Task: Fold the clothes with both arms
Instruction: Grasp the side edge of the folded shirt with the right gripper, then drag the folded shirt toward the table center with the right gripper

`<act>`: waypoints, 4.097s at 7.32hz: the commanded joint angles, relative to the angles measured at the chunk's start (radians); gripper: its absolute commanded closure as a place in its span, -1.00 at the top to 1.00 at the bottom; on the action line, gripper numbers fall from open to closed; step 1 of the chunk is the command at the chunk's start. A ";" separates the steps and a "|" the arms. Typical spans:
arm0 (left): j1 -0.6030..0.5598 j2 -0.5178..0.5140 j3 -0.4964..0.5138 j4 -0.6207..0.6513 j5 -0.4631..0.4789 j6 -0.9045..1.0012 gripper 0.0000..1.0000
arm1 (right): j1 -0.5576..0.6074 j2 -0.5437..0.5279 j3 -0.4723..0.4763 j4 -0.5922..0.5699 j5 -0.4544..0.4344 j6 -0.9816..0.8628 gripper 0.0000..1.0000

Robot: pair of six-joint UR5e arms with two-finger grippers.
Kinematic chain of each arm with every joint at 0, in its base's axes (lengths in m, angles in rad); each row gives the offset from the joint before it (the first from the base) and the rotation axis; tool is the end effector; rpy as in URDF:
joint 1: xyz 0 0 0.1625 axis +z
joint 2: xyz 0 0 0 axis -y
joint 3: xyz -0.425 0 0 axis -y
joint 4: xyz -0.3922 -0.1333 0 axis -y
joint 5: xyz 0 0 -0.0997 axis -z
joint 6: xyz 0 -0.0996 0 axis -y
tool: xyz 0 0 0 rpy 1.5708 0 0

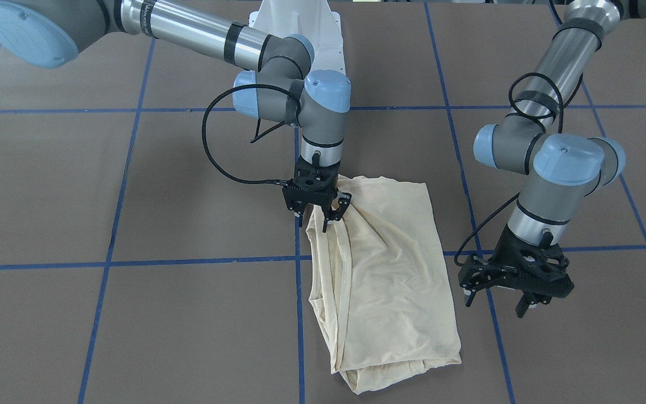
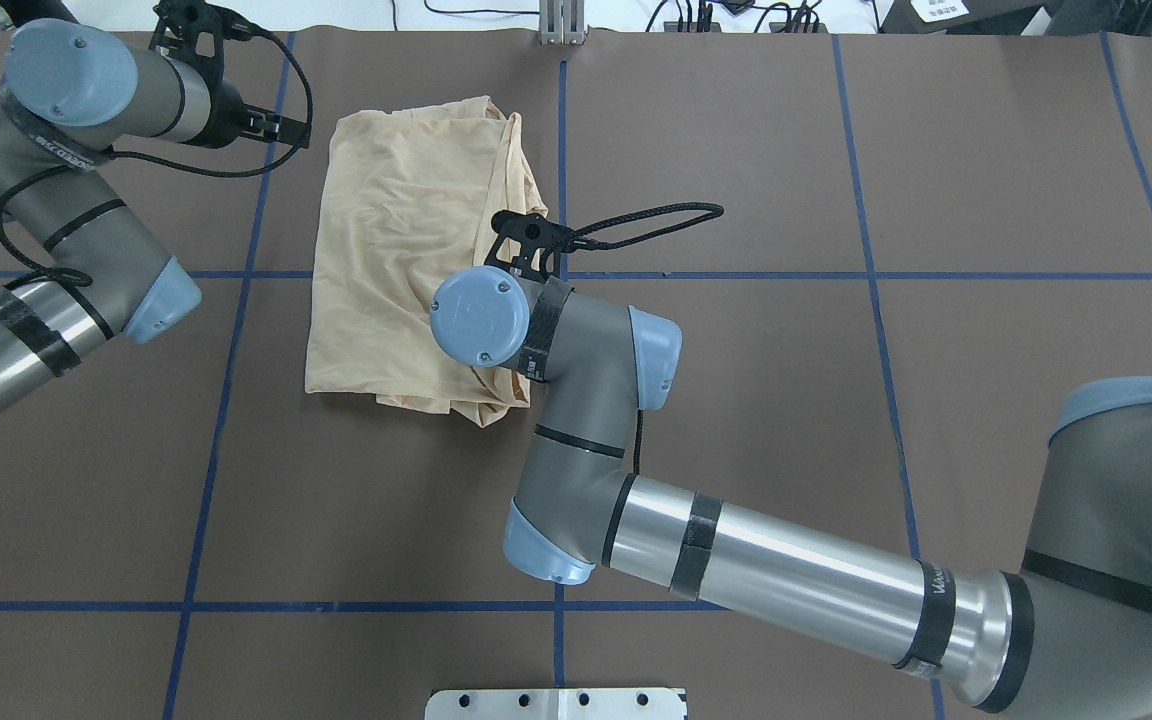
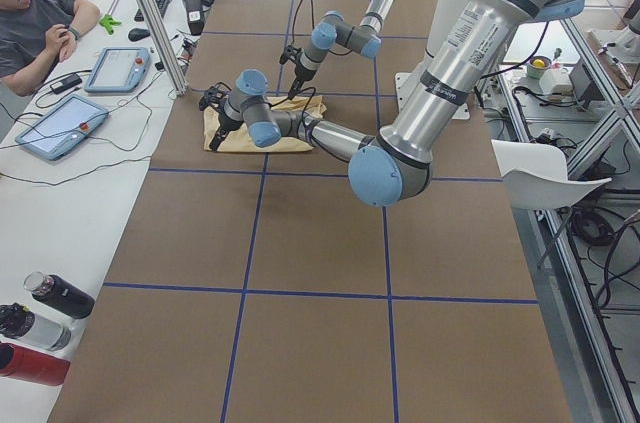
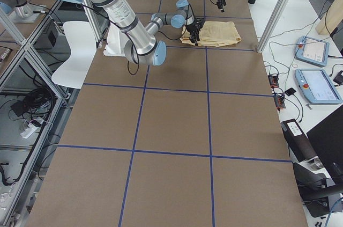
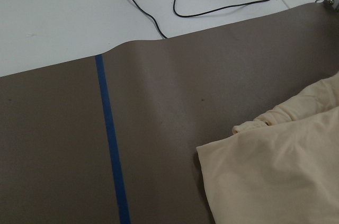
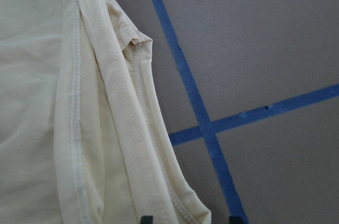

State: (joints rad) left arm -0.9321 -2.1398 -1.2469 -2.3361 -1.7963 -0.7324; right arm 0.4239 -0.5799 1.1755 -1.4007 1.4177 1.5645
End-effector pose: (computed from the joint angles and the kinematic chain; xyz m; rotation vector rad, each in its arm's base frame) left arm 0.3548 -0.6641 0.3925 0.6479 0.7959 0.0286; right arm -0.6866 -0.4727 0.1772 0.3081 -0.7220 0.4548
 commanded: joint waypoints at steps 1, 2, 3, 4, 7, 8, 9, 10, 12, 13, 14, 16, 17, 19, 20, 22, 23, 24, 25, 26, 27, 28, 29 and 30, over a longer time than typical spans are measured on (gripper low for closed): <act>-0.001 0.001 0.000 0.000 0.000 0.001 1.00 | -0.002 0.000 -0.008 0.000 -0.005 -0.001 -0.07; 0.001 0.001 0.000 0.000 0.000 0.001 1.00 | -0.002 0.002 -0.008 0.000 -0.005 -0.001 -0.49; 0.001 0.001 0.001 0.000 0.000 0.001 1.00 | -0.002 0.003 -0.008 0.000 -0.005 -0.003 -0.72; -0.001 0.001 0.000 0.000 0.000 0.001 1.00 | -0.002 0.002 -0.010 0.000 -0.005 -0.003 -0.72; 0.001 0.001 0.000 0.000 0.000 0.001 1.00 | -0.001 0.002 -0.010 0.000 -0.005 -0.030 -1.00; 0.001 0.001 0.000 0.000 0.000 -0.001 1.00 | 0.001 0.002 -0.002 0.002 -0.003 -0.047 -1.00; 0.002 0.001 0.000 0.000 -0.002 -0.008 1.00 | 0.003 -0.017 0.039 0.000 0.001 -0.067 -1.00; 0.003 0.001 0.000 0.000 -0.002 -0.018 1.00 | 0.003 -0.075 0.105 0.000 0.004 -0.069 -1.00; 0.010 0.001 0.000 0.000 -0.002 -0.028 1.00 | 0.003 -0.225 0.287 -0.006 0.006 -0.084 -1.00; 0.010 0.000 -0.003 0.000 -0.002 -0.045 1.00 | 0.003 -0.312 0.393 -0.010 0.007 -0.084 -1.00; 0.013 0.001 -0.011 0.000 -0.002 -0.047 1.00 | -0.001 -0.383 0.465 -0.011 0.004 -0.084 -1.00; 0.013 0.001 -0.011 0.000 -0.002 -0.047 1.00 | -0.057 -0.460 0.554 -0.011 -0.046 -0.072 -1.00; 0.016 0.001 -0.009 0.000 -0.002 -0.047 1.00 | -0.080 -0.504 0.591 -0.007 -0.054 -0.069 -1.00; 0.019 0.001 -0.011 0.000 -0.002 -0.047 1.00 | -0.094 -0.541 0.638 -0.007 -0.063 -0.072 -1.00; 0.019 0.001 -0.012 0.000 -0.002 -0.047 1.00 | -0.096 -0.534 0.638 -0.009 -0.063 -0.072 0.98; 0.019 0.001 -0.016 0.000 -0.002 -0.047 1.00 | -0.076 -0.446 0.610 -0.074 -0.057 -0.137 1.00; 0.019 0.001 -0.016 0.000 -0.002 -0.047 1.00 | -0.076 -0.343 0.569 -0.168 -0.059 -0.159 1.00; 0.019 0.003 -0.016 0.000 -0.002 -0.047 1.00 | -0.077 -0.298 0.493 -0.172 -0.057 -0.167 1.00; 0.019 0.003 -0.016 0.000 -0.002 -0.047 1.00 | -0.079 -0.279 0.433 -0.170 -0.051 -0.200 0.88; 0.019 0.003 -0.016 0.000 -0.002 -0.047 1.00 | -0.079 -0.285 0.429 -0.170 -0.042 -0.260 0.72; 0.019 0.003 -0.016 0.000 -0.002 -0.047 1.00 | -0.079 -0.291 0.429 -0.170 -0.005 -0.271 0.57; 0.021 0.003 -0.014 0.000 -0.002 -0.045 1.00 | -0.079 -0.288 0.429 -0.172 0.013 -0.300 0.37; 0.021 0.003 -0.013 0.000 -0.002 -0.045 1.00 | -0.079 -0.290 0.429 -0.172 0.023 -0.305 0.04; 0.022 0.004 -0.013 0.000 -0.002 -0.045 1.00 | -0.077 -0.290 0.431 -0.173 0.023 -0.316 -0.28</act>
State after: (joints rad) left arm -0.9109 -2.1363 -1.2602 -2.3363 -1.7978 -0.7779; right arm 0.3454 -0.8695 1.6053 -1.5725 1.4337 1.2630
